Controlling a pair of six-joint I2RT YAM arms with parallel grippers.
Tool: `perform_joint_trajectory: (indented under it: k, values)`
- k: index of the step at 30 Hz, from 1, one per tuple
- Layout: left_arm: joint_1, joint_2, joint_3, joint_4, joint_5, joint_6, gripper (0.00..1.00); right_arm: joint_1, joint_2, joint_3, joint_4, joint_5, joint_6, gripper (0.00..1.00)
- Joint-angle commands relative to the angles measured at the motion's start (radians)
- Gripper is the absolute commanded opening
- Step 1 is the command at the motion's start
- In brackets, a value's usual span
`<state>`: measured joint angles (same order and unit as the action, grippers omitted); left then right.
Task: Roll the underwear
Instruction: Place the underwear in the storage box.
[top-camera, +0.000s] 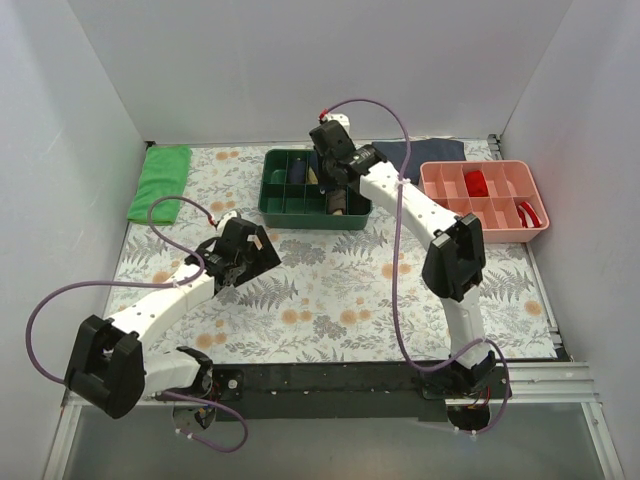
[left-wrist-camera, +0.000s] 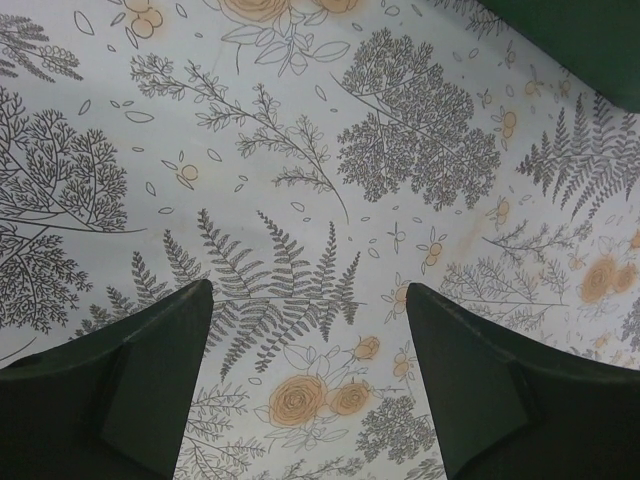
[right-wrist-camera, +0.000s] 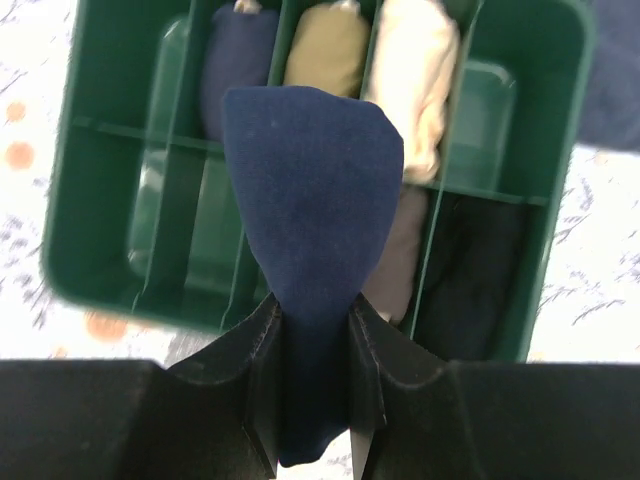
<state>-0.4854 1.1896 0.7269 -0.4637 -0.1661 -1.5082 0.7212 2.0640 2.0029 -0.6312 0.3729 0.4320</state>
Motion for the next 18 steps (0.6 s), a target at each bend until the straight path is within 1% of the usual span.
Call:
perform_joint_trajectory:
  k: [1, 4, 8, 13, 18]
  values:
    - [0.011, 0.024, 0.039, -0.01, 0.059, 0.023, 0.78, -0.005, 0.099, 0.204, -0.136, 0.075, -0.044, 0.01]
    - [0.013, 0.047, 0.055, -0.013, 0.071, 0.032, 0.78, -0.003, 0.189, 0.266, -0.174, 0.125, -0.042, 0.01]
    - [0.016, 0.071, 0.078, -0.013, 0.089, 0.049, 0.78, -0.002, 0.225, 0.264, -0.167, 0.159, -0.03, 0.01]
    - [0.018, 0.077, 0.085, -0.016, 0.094, 0.062, 0.78, -0.002, 0.254, 0.273, -0.168, 0.169, -0.012, 0.01]
    - [0.022, 0.073, 0.072, -0.015, 0.099, 0.063, 0.78, 0.003, 0.281, 0.313, -0.177, 0.141, -0.007, 0.01]
